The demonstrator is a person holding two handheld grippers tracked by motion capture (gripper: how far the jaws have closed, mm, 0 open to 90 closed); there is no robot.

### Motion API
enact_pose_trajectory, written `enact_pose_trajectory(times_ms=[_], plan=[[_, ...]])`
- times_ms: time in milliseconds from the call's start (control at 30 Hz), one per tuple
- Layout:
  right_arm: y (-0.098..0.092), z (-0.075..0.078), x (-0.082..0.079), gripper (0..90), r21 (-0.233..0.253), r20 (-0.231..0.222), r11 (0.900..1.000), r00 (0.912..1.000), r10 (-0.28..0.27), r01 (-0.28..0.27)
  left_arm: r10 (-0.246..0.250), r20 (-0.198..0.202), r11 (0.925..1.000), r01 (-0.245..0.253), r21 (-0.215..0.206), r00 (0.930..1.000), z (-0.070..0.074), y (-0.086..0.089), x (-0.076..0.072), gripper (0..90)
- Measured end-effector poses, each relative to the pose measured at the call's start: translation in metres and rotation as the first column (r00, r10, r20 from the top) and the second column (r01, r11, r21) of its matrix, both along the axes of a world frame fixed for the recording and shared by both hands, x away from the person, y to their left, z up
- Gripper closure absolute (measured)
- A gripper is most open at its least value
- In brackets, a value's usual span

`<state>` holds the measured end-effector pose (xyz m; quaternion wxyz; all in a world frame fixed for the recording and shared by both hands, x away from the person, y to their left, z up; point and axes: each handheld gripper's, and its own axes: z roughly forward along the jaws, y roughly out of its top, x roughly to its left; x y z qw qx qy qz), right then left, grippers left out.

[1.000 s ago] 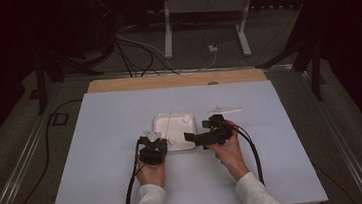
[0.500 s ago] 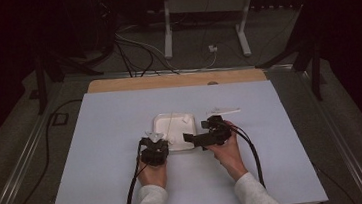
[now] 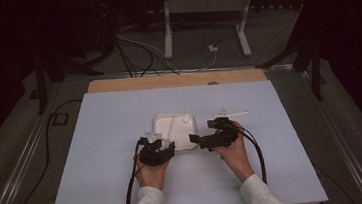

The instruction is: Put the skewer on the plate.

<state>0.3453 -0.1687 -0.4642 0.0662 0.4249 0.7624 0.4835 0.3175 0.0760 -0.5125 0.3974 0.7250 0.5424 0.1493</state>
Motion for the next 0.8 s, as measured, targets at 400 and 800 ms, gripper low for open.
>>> enact_pose_trajectory(times_ms=[400, 800], plan=[[-0.039, 0.009, -0.020, 0.0, 0.016, 0.099, 0.999, 0.9939, -0.049, 0.047, -0.026, 0.182, 0.9988, 0.033, -0.037, 0.9830, 0.038, 0.042, -0.030, 12.6], [-0.087, 0.016, -0.060, 0.0, -0.016, 0.234, 0.997, 0.9698, -0.070, 0.075, -0.023, 0.309, 0.9997, 0.023, 0.003, 0.9509, 0.067, 0.087, -0.063, 0.7]])
